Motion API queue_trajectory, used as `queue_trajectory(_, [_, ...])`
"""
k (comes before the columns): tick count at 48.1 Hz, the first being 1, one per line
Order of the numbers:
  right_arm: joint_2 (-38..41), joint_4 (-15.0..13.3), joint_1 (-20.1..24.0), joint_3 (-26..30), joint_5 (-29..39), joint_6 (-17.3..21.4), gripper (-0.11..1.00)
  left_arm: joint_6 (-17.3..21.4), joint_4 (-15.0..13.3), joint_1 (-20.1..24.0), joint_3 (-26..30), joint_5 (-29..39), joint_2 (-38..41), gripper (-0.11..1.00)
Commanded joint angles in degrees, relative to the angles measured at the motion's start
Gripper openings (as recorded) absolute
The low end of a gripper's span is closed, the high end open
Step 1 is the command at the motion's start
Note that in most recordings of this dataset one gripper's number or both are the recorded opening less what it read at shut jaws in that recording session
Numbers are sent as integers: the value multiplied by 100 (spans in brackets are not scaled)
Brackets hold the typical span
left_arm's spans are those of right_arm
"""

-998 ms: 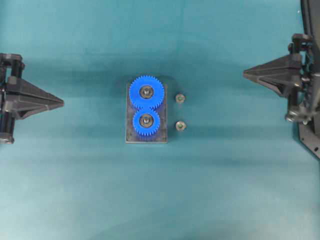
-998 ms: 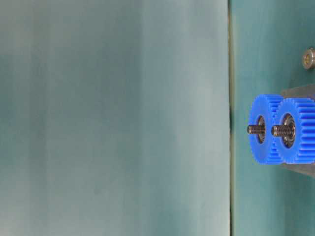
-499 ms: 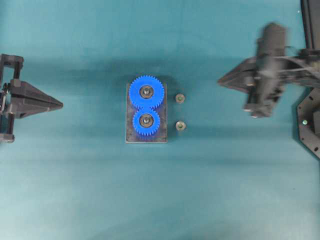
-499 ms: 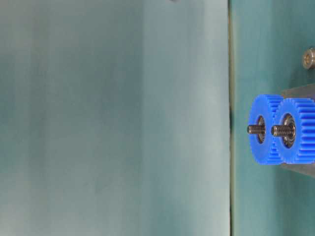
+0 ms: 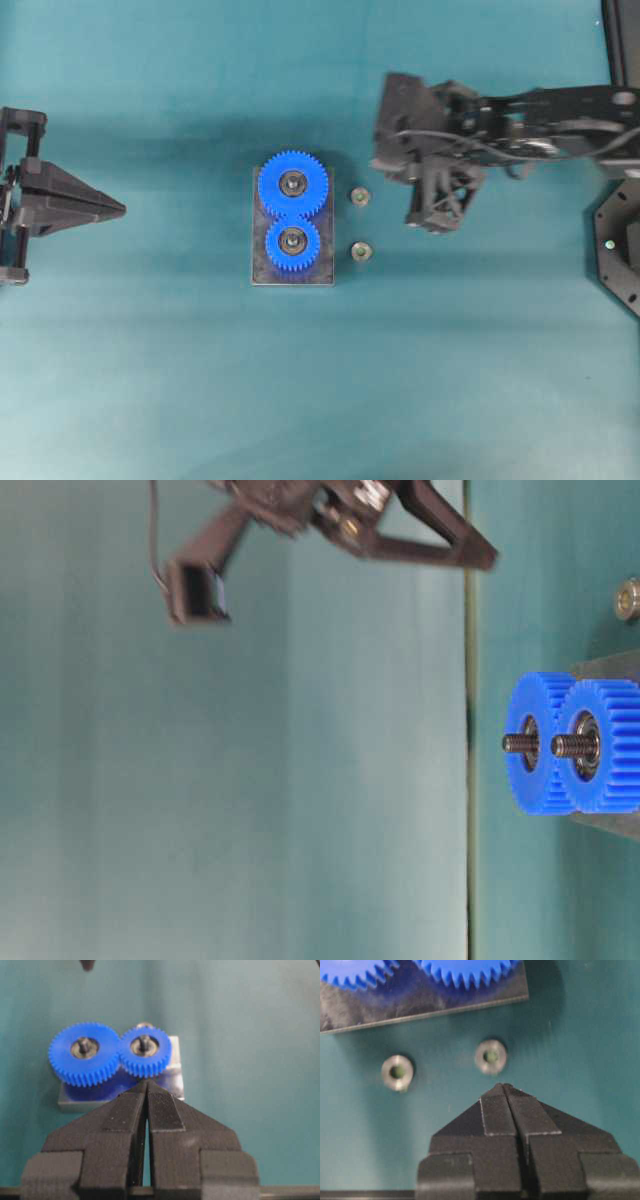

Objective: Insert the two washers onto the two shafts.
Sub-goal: 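Move the right gripper over the upper silver washer beside the plate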

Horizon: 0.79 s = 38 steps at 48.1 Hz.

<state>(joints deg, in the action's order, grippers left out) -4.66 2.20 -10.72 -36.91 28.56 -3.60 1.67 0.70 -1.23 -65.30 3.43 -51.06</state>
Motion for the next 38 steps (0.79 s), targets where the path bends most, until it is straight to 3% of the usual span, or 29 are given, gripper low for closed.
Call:
queue_trajectory(1, [211, -9, 9, 290, -18, -132, 5, 9, 18, 9, 158, -26, 18, 1])
queue_trajectory(7, [589, -9, 9, 431, -18, -132, 25, 9, 18, 9, 158, -26, 18, 1])
queue_trajectory(17, [914, -9, 35, 510, -18, -105, 84, 9, 9, 9, 141, -35, 0, 1])
queue_trajectory(38, [1239, -9, 53, 466, -255, -114, 82, 0, 18, 9, 70, -26, 0, 1])
